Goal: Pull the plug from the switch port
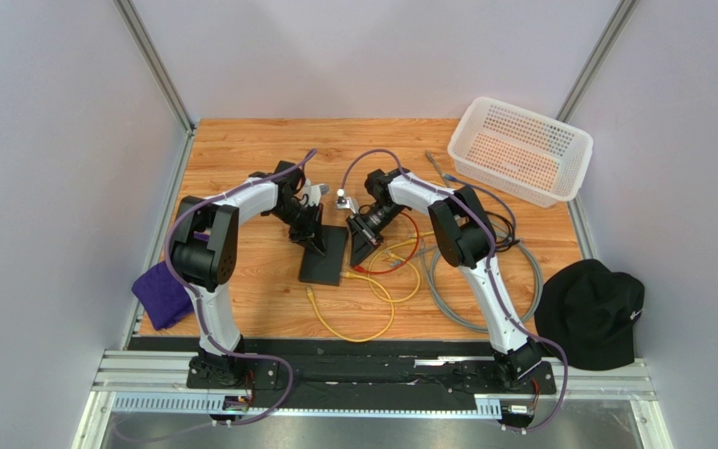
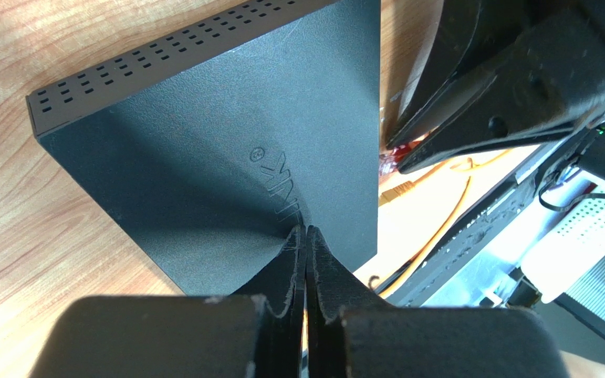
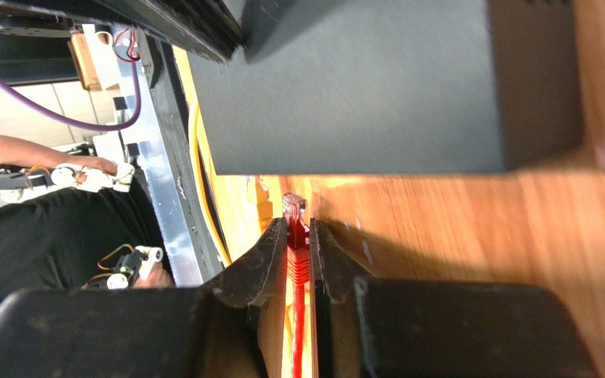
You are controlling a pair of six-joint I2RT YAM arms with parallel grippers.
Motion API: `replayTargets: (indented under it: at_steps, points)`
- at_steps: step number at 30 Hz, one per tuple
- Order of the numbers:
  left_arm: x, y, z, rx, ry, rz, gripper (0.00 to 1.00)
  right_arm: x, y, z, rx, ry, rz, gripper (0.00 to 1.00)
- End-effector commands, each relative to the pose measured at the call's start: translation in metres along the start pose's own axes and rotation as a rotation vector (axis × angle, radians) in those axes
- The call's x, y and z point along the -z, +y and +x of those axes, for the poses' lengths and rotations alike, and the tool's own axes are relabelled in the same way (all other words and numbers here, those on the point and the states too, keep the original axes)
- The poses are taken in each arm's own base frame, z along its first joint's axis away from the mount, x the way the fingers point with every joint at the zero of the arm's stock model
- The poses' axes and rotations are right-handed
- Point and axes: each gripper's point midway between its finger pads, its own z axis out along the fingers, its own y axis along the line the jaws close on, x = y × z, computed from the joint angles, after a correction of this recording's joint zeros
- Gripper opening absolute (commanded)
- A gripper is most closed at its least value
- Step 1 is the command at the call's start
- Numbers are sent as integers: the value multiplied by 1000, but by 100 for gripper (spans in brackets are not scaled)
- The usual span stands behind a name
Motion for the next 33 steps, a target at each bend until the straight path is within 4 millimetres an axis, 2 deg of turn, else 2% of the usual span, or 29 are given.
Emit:
replayTargets:
  at_steps: [1,5,6,8,9,10,12,13,17,21,22,24,25,26,29,30,31,32,33]
  points:
    - [-4,23,3,-53,16,-107,0,0,-37,19,34,64,124,8]
    - [-2,23,1,-65,9,-113,0,29,-22,5,133,51,177,8]
    - [-2,23,2,-65,10,-114,0,44,-12,-8,199,33,219,8]
    - [-1,23,1,-68,8,-114,0,61,-1,-12,271,41,240,8]
    - [-1,23,1,-68,7,-116,0,72,8,-20,317,30,260,8]
    - [-1,24,1,-68,6,-117,0,83,18,-18,350,40,267,8]
    - [-1,23,0,-69,2,-119,0,102,22,-17,373,42,304,8]
    - [-1,23,-1,-70,1,-117,0,111,32,-14,380,42,311,8]
    - [1,19,-4,-66,-10,-106,0,142,29,4,326,26,336,7]
    - [3,16,-9,-67,-22,-102,0,184,9,27,177,-49,385,6]
    - [3,16,-9,-67,-24,-101,0,186,4,36,138,-50,382,6]
    - [4,15,-10,-69,-29,-97,0,204,-2,47,79,-95,407,7]
    - [4,15,-12,-72,-33,-99,0,209,-8,48,75,-118,428,9]
    - [3,14,-12,-73,-33,-98,0,208,-17,60,35,-107,446,13]
    - [4,13,-13,-73,-33,-95,0,218,-30,63,31,-124,523,32]
    - [3,13,-13,-70,-28,-95,0,221,-30,58,37,-145,539,41]
    - [4,13,-14,-72,-29,-95,0,223,-28,53,45,-160,543,45]
    - [5,12,-14,-76,-29,-95,0,227,-18,40,78,-204,525,48]
    - [5,12,-14,-80,-31,-97,0,230,-10,31,98,-237,515,59]
